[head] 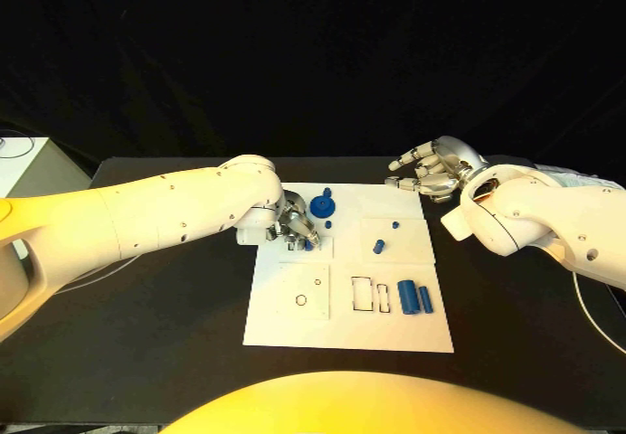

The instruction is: Assemble the parts on the task board

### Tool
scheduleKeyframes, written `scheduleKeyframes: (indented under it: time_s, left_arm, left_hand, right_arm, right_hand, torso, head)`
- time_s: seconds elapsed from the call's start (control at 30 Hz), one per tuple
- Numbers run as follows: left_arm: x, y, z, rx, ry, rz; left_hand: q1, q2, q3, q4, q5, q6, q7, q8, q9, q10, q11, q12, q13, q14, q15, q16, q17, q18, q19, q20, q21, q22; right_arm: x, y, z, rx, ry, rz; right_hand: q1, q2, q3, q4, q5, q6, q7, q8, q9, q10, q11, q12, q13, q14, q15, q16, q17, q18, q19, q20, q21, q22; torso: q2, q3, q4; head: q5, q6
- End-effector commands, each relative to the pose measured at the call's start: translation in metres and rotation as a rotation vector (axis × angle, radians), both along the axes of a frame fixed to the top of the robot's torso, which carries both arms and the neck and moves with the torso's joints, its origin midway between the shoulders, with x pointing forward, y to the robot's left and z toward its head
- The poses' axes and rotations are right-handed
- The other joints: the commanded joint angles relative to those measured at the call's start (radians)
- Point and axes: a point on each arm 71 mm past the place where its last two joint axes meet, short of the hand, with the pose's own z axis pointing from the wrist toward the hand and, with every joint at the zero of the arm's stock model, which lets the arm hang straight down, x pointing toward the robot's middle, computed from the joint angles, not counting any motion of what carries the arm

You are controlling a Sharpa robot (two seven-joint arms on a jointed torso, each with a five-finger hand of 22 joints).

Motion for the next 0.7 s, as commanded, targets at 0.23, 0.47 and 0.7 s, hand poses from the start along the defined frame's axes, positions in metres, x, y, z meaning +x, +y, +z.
scheduleKeyframes:
  time_s: [0.23, 0.47, 0.7]
  left_arm:
    - [-0.0046, -0.0021, -0.0055, 0.011, 0.013, -0.030]
    - [-0.0046, 0.0002, -0.0052, 0.012, 0.009, -0.028]
    - [-0.0049, 0.0035, -0.0045, 0.015, 0.003, -0.028]
  left_hand:
    - [0.009, -0.010, -0.043, 0.025, -0.005, 0.009, 0.002, 0.002, 0.003, -0.007, 0.002, -0.004, 0.001, 0.097, -0.004, -0.004, 0.225, -0.018, 0.002, 0.004, -0.008, -0.001]
    - [0.012, -0.009, -0.050, 0.030, -0.005, 0.010, 0.001, 0.002, 0.004, -0.006, 0.002, -0.002, 0.004, 0.097, -0.004, -0.003, 0.225, -0.018, 0.003, 0.004, -0.007, 0.000]
    - [0.018, -0.009, -0.078, 0.050, -0.009, 0.013, 0.000, 0.001, 0.006, -0.003, 0.000, 0.001, 0.007, 0.099, -0.005, -0.001, 0.230, -0.019, 0.005, 0.004, -0.007, 0.002]
  right_arm:
    - [-0.0004, 0.0008, -0.0002, -0.002, -0.004, 0.016]
    - [-0.0007, 0.0001, -0.0010, -0.002, -0.002, 0.015]
    - [-0.0013, -0.0005, -0.0028, -0.002, 0.002, 0.015]
  right_hand:
    - [-0.010, -0.001, 0.003, 0.003, 0.003, -0.007, 0.001, 0.004, -0.001, -0.008, 0.000, -0.006, 0.078, 0.091, 0.007, -0.006, 0.210, 0.020, -0.009, -0.003, -0.007, 0.110]
    - [-0.014, -0.002, 0.002, 0.004, 0.001, -0.008, 0.001, 0.004, -0.002, -0.009, 0.000, -0.007, 0.077, 0.090, 0.007, -0.006, 0.209, 0.021, -0.010, -0.003, -0.010, 0.109]
    - [-0.019, -0.002, 0.002, 0.005, 0.000, -0.009, 0.001, 0.004, -0.002, -0.010, 0.000, -0.007, 0.077, 0.090, 0.007, -0.007, 0.207, 0.021, -0.011, -0.002, -0.012, 0.108]
  torso:
    - [0.000, -0.0004, -0.0007]
    - [0.001, -0.0001, -0.0006]
    - [0.000, 0.0003, -0.0003]
  head:
    - [0.000, 0.000]
    - [-0.001, 0.000]
    - [0.000, 0.000]
